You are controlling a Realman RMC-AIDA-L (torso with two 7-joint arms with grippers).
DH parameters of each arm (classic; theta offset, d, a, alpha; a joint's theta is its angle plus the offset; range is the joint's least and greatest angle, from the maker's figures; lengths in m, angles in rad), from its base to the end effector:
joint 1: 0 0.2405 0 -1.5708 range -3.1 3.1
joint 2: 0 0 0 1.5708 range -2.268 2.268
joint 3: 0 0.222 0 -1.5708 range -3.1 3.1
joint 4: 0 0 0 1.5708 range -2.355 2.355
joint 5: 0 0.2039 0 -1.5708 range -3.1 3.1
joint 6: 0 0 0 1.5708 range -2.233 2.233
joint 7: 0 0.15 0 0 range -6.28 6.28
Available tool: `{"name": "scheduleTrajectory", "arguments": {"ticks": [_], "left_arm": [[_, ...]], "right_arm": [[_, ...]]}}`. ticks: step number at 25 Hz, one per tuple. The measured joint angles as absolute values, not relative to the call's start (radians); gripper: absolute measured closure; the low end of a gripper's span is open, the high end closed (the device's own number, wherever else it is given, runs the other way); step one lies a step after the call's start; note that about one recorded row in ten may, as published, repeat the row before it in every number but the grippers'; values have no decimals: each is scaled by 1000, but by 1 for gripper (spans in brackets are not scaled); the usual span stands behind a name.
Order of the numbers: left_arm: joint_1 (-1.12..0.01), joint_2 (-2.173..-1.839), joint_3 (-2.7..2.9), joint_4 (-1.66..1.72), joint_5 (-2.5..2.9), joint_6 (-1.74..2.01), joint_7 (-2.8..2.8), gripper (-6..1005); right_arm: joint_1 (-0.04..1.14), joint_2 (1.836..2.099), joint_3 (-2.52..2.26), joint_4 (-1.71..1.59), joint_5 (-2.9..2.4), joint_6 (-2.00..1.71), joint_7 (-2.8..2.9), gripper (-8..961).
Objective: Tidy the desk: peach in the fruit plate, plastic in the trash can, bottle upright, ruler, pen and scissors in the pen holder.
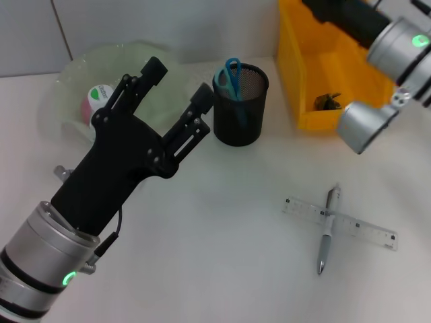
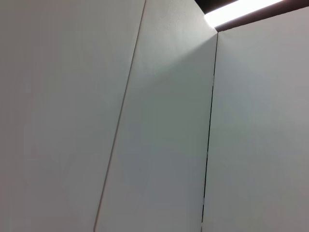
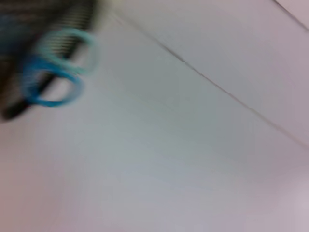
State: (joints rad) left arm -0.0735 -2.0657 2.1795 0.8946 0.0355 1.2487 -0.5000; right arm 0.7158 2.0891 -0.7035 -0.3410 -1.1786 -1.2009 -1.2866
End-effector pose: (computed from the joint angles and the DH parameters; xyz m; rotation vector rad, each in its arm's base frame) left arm -0.1394 0.2419 -0.0341 -2.0096 -0.3544 -1.4750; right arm 0.1783 0.4028 0.0368 -1.2046 -1.4449 -0.3489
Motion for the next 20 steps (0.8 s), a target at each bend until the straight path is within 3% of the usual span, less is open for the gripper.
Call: {"name": "scheduleTrajectory", "arguments": {"ticks": [8, 20], "left_arm": [[-74, -2063, 2150, 886, 35, 1247, -512, 210], [-107, -2054, 2130, 839, 76, 1238, -536, 211]], "right_arm": [[664, 2090, -701, -306, -996, -1346, -621, 610], [573, 2063, -695, -353, -958, -1313, 695, 542]]}}
